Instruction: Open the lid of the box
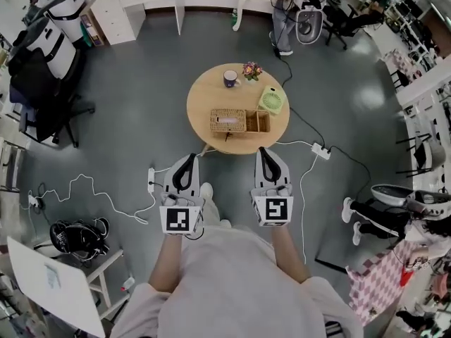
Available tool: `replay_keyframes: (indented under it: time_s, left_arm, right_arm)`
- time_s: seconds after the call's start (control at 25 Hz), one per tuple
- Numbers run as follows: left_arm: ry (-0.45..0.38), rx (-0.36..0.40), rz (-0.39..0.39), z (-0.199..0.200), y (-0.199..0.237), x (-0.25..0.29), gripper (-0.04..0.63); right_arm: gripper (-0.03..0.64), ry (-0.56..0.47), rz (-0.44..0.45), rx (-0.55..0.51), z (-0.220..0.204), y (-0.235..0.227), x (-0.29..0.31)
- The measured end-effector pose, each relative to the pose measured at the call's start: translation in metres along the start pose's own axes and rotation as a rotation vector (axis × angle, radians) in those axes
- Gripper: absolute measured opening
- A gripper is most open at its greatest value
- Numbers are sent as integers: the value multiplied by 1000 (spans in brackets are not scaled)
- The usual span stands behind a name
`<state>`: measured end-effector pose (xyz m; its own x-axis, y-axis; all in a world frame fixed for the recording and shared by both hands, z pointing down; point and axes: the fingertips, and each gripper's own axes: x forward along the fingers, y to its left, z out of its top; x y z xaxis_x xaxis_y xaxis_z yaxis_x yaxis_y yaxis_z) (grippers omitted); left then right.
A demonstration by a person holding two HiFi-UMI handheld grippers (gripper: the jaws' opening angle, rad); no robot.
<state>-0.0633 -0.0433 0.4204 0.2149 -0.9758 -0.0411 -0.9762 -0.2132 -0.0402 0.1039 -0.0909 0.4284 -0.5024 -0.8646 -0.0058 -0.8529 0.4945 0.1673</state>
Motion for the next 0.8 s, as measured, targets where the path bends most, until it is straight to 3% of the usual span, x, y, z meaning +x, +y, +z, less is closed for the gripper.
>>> replay_keyframes:
  time_s: [0.16,0.48,0.8]
  left_arm:
    - [-4,-8,-34,-5,29,40,-5]
    - [-24,-55,-93,-19,72,101,-5]
    - [9,-63,-105,-28,68,132,-5]
  right_arm:
    - [-6,36,-32,48,-19,-6,41]
    - [-5,95,-65,-29,-39,0,102]
    - [-5,62,-70,92,-57,-27,137]
